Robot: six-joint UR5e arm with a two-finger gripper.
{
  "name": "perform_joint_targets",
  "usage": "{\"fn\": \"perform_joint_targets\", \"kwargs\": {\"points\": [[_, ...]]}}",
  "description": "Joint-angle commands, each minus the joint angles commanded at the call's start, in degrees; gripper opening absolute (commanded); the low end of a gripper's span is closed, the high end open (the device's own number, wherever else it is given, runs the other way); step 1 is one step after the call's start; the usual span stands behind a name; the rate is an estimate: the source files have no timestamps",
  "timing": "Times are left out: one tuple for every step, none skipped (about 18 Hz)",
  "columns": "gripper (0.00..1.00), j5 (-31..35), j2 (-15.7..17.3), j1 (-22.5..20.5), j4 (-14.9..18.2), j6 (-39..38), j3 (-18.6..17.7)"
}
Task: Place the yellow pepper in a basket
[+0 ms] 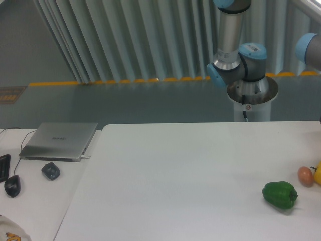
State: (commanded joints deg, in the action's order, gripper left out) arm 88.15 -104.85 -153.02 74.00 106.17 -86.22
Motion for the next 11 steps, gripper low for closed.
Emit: {"fn": "perform_joint_targets", "kwargs": {"points": [[1.0, -0.09, 0.09, 0.0, 0.09, 0.0, 0.0], [1.0, 0.0, 0.09, 0.0, 0.09, 0.0, 0.0], [1.0, -0.09, 0.09, 0.0, 0.09, 0.09, -0.09], [1.0, -0.26, 0.26, 0.09, 0.09, 0.35, -0.26], [1.0, -1.22, 0.52, 0.0, 0.09, 0.79, -0.35], [1.0, -2.36, 0.53, 0.0, 0.17, 0.79, -0.35], [1.0, -3.42, 0.61, -0.26, 0.7, 0.88, -0.53], [1.0, -3.69, 0.53, -0.44, 0.88, 0.79, -0.79], [1.0, -3.87, 0.53, -0.96, 0.79, 0.79, -0.97], [1.0, -4.04, 0.61, -1.49, 0.44, 0.7, -1.75], [1.0, -4.04, 0.61, -1.76, 0.18, 0.79, -1.84]]}}
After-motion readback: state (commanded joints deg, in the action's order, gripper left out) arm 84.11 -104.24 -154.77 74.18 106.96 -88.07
